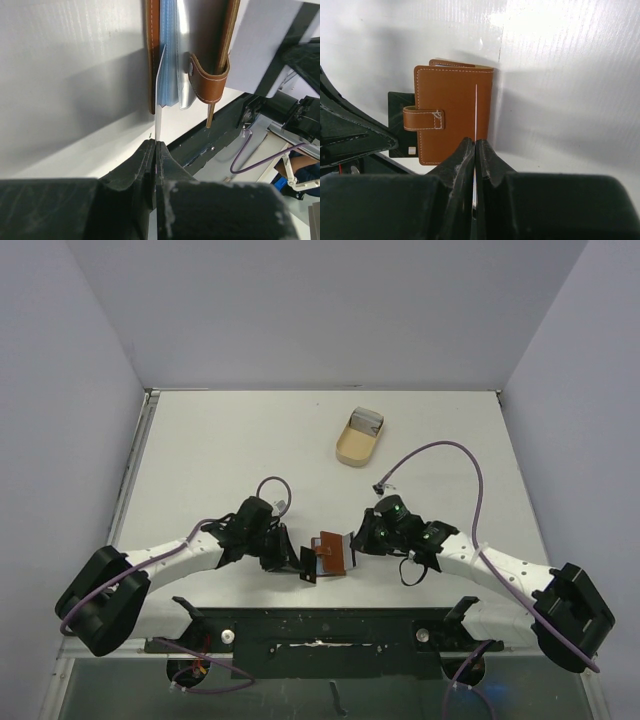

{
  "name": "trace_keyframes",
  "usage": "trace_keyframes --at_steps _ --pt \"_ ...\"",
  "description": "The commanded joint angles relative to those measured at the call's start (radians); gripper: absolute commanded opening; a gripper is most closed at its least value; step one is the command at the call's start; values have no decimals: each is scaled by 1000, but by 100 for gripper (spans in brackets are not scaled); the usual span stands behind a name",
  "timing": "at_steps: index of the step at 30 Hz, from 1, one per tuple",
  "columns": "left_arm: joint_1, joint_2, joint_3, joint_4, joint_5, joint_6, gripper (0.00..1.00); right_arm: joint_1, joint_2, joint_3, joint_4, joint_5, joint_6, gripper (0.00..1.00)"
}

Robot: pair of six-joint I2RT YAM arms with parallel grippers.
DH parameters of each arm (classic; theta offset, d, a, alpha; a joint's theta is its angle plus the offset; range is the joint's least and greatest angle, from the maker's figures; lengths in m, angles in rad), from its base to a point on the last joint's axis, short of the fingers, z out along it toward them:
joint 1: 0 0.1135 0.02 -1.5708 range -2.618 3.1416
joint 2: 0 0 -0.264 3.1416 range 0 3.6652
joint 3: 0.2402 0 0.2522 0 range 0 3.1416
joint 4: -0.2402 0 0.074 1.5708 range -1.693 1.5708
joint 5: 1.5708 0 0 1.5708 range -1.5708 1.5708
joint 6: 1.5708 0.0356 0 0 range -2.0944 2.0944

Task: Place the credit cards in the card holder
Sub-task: Adjust the card holder at the center of the board.

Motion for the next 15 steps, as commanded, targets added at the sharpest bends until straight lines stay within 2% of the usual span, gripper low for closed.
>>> trace_keyframes --at_steps 1,15 --pt "8 4 -3 78 20 -4 0 15 38 -25 73 0 16 0" --pt "12 -4 -48 300 139 -81 0 28 63 -63 113 8 31 0"
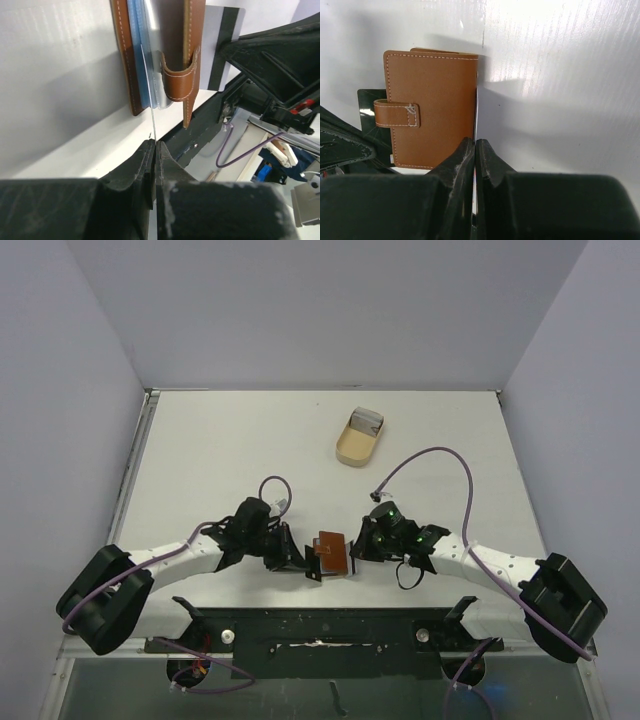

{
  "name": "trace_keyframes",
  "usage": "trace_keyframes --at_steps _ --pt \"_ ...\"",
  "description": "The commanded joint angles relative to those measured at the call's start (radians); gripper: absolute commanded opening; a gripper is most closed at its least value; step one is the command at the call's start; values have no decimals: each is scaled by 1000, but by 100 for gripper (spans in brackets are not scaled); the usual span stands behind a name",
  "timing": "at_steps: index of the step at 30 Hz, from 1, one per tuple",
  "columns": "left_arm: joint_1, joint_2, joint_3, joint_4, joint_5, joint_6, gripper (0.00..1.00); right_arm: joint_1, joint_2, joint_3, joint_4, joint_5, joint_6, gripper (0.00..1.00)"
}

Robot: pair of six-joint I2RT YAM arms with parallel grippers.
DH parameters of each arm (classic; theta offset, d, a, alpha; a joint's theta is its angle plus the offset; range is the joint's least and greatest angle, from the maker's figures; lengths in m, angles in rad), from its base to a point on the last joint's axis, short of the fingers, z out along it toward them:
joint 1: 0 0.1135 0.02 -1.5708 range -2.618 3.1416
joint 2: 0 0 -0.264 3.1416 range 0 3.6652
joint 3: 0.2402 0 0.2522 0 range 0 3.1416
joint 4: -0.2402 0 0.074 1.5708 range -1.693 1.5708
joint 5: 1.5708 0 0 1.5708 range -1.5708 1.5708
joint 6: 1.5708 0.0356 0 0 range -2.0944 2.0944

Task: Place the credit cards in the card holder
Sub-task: Adjust the card holder at the center of the board.

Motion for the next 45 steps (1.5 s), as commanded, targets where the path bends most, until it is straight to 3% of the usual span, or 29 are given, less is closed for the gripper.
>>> trace_keyframes --at_steps 1,25,39,45 --pt "6 -22 -6 162 68 -48 0 7 -12 -12 52 11 4 0" --pt "-2 -96 -4 217 58 -74 0 7 -19 22 -33 62 -33 0" --pt "-21 7 7 306 77 -75 0 7 -23 39 -28 63 -55 0" --pt "-21 -33 64 119 6 -17 0 7 -46 40 -44 69 -61 0"
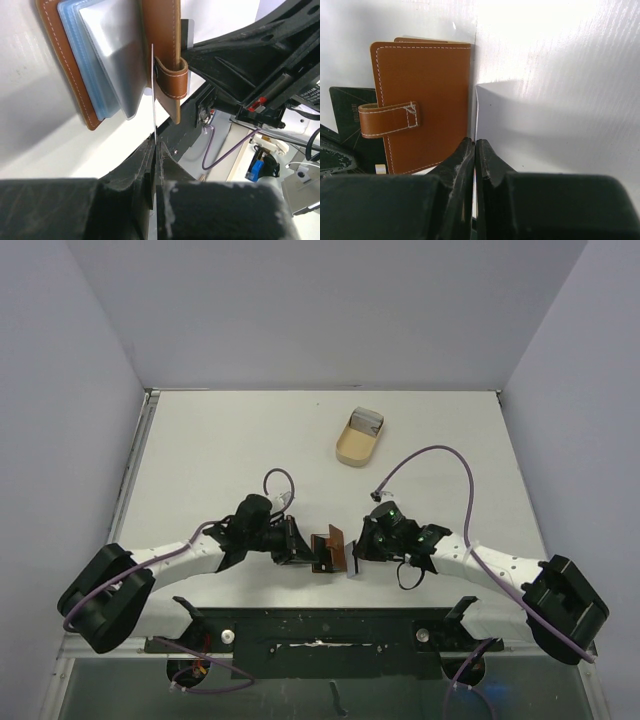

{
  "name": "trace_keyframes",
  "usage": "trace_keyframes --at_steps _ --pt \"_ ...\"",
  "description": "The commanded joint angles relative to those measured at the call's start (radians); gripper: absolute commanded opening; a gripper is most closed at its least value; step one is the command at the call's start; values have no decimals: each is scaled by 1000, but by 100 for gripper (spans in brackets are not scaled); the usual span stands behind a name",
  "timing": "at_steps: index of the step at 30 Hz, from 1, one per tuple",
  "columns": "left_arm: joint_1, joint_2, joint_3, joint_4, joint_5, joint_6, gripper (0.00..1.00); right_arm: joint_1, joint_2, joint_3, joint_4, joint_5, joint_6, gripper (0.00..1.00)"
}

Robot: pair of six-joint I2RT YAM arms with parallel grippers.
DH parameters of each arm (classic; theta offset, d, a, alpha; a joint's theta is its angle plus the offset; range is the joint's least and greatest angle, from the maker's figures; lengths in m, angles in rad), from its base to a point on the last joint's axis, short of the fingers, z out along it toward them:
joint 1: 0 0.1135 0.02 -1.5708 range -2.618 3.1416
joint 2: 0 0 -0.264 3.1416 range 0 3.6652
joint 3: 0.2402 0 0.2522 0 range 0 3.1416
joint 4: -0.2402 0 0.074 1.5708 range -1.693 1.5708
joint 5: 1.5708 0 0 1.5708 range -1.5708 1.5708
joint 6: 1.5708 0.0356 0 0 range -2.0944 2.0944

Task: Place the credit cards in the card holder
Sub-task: Adjust the card holder at the center of the board.

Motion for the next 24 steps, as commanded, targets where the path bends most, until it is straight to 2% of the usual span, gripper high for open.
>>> trace_keyframes --at_steps 1,4,8,16,24 --pt "-5 -53 102 -149 -66 77 0 5 -42 32 -15 41 -25 0" --pt "-4 -99 123 -283 -140 107 0 6 -38 30 -12 39 -24 0" --pt "-3 -157 117 -365 -167 112 0 6 -36 28 -5 38 -19 0" --pt "-2 -139 84 -343 -133 123 0 6 -28 33 0 35 -17 0" --pt "4 -123 83 -376 -172 137 0 6 -35 35 -12 40 -16 0"
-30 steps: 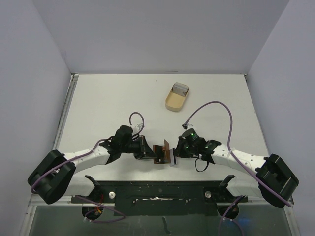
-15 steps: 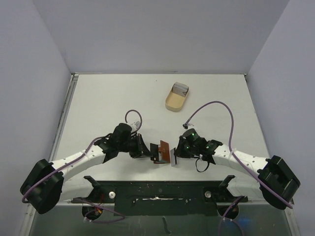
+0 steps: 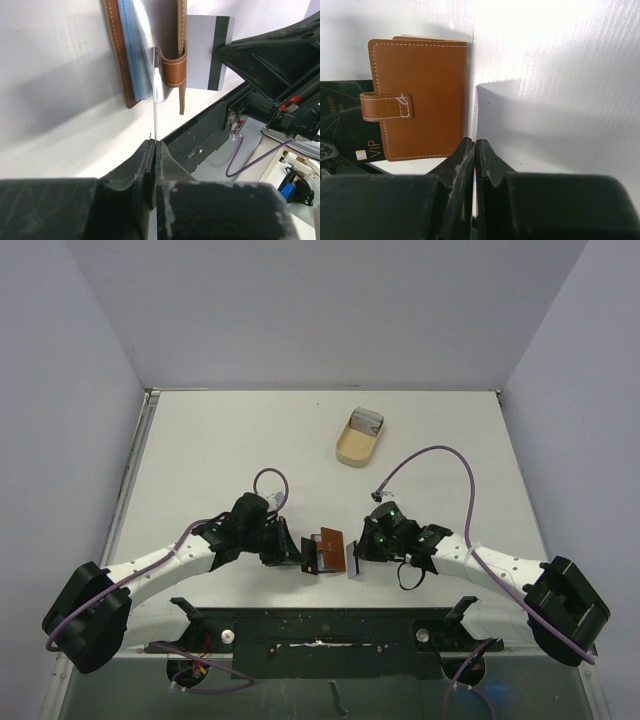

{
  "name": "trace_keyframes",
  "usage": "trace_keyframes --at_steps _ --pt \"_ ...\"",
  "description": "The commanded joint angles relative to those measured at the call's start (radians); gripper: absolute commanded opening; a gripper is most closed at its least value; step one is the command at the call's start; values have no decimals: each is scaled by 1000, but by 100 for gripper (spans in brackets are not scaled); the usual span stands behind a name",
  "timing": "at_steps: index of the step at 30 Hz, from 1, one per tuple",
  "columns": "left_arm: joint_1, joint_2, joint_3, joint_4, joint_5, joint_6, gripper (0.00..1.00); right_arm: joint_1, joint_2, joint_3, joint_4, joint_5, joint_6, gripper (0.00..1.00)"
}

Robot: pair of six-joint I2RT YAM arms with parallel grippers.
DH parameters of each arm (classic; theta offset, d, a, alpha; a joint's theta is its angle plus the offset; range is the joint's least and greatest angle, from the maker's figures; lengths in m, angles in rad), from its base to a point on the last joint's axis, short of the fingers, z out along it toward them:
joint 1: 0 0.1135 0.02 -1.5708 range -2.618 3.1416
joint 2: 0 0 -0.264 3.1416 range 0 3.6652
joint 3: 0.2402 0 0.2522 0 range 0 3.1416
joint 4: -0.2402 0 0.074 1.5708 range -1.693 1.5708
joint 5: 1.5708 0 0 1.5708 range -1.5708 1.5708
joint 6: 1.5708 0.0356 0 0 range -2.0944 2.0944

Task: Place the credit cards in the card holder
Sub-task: Adjust the card holder at the center of the board.

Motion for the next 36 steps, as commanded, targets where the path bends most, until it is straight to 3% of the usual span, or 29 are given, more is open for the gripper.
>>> trace_keyframes --at_steps 1,17,32,36 --pt "5 -1 -1 -16 -31 28 0 5 -20 35 6 33 -13 0" --pt "8 53 -59 158 46 -12 0 6 -11 35 14 30 -16 0" --pt "8 105 -82 192 44 -14 0 6 -17 49 5 32 -17 0" --pt "9 107 -80 192 45 -14 0 6 -27 110 -69 64 -29 0"
